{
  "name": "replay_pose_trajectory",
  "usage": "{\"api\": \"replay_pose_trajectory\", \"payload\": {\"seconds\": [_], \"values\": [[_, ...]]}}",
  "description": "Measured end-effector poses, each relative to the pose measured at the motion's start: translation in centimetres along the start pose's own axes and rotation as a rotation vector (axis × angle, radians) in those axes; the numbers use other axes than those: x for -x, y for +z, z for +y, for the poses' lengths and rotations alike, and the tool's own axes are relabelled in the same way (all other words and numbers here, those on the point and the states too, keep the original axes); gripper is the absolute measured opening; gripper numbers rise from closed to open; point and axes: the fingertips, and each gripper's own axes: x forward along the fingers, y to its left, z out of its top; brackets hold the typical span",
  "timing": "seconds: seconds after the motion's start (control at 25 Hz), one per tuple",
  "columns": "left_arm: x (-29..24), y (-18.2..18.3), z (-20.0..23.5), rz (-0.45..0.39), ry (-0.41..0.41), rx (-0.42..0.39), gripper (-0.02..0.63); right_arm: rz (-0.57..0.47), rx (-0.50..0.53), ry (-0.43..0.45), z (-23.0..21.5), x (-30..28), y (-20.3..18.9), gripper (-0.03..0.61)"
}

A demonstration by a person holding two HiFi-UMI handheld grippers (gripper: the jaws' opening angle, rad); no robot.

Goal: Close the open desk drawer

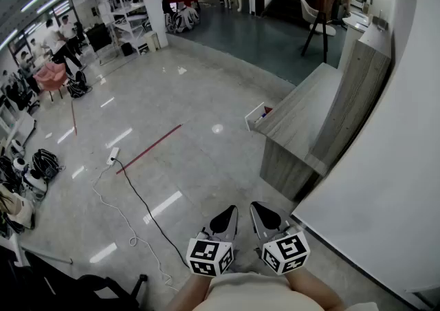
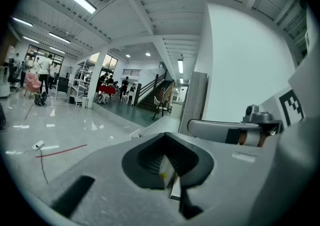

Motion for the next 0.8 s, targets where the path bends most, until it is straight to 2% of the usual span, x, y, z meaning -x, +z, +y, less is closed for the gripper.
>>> {"api": "replay_pose_trajectory", "payload": {"seconds": [0.36,0.64,0.8], "values": [[-0.7,1.1,1.6,-0.019,0.012,0.012,0.006,0.007,0.006,0.014,0.1,-1.9,0.2,0.003],[-1.2,1.8,4.8,-0.019,0.035,0.035,0.006,0.005,-0.012,0.065,1.2,-5.2,0.5,0.003],[-1.9,2.4,7.3,-0.017,0.044,0.047,0.006,0.007,-0.031,0.064,1.1,-7.7,0.7,0.003]]}}
